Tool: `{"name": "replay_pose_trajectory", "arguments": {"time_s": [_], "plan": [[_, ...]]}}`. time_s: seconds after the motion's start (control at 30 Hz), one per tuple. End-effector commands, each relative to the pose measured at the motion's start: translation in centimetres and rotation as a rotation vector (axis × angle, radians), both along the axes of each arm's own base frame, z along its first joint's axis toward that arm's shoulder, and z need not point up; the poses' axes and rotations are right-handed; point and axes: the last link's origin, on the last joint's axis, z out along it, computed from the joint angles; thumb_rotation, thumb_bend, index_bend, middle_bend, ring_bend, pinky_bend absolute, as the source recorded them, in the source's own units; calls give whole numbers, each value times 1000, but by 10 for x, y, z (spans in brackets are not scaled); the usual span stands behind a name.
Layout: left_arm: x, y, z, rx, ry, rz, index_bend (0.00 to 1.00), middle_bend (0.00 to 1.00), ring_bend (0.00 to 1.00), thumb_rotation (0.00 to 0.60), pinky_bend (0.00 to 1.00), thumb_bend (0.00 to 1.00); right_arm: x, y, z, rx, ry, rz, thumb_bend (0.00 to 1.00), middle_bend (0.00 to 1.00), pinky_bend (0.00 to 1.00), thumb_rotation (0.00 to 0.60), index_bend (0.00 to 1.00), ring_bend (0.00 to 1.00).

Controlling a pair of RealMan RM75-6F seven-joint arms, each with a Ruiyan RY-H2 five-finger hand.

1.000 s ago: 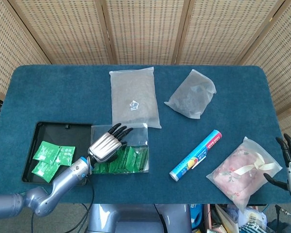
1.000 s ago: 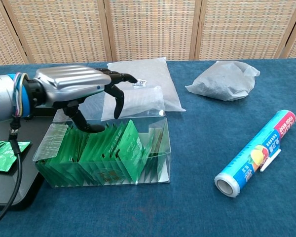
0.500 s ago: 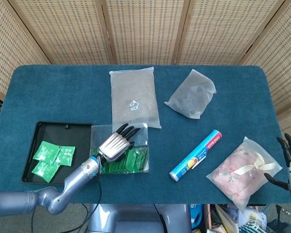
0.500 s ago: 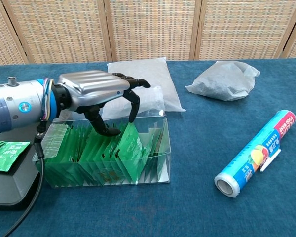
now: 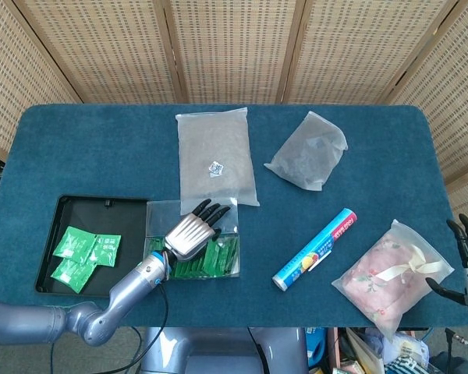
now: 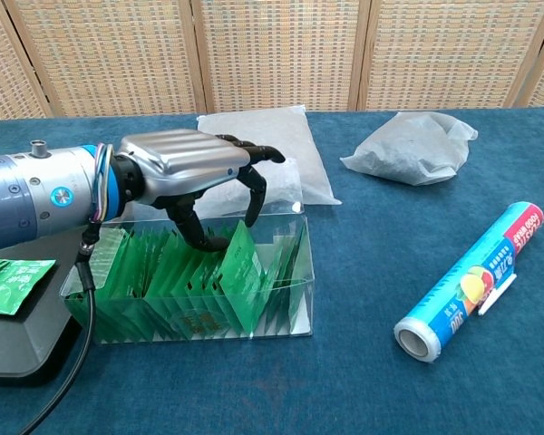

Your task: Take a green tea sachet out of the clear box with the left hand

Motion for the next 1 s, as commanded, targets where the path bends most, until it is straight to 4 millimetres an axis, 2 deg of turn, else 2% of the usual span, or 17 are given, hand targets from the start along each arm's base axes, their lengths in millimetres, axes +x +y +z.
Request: {"name": "replay_pose_trajectory", "arguments": {"time_s": [0.03,0.83,1.0], "plan": [[4,1,2,1,-10,5,469,0,0,600,0,340,0,0,0,-1,-1,0,0,0,0,600,0,0],[1,4,11,15,4,27,478,0,0,600,0,340,-1,0,1,-5,-4,0,0,0,0,600,0,0],[0,2,7,5,13,25,479,0,0,600,0,339,0,0,1,-4,-5,-1,0,0,0,600,0,0]]}}
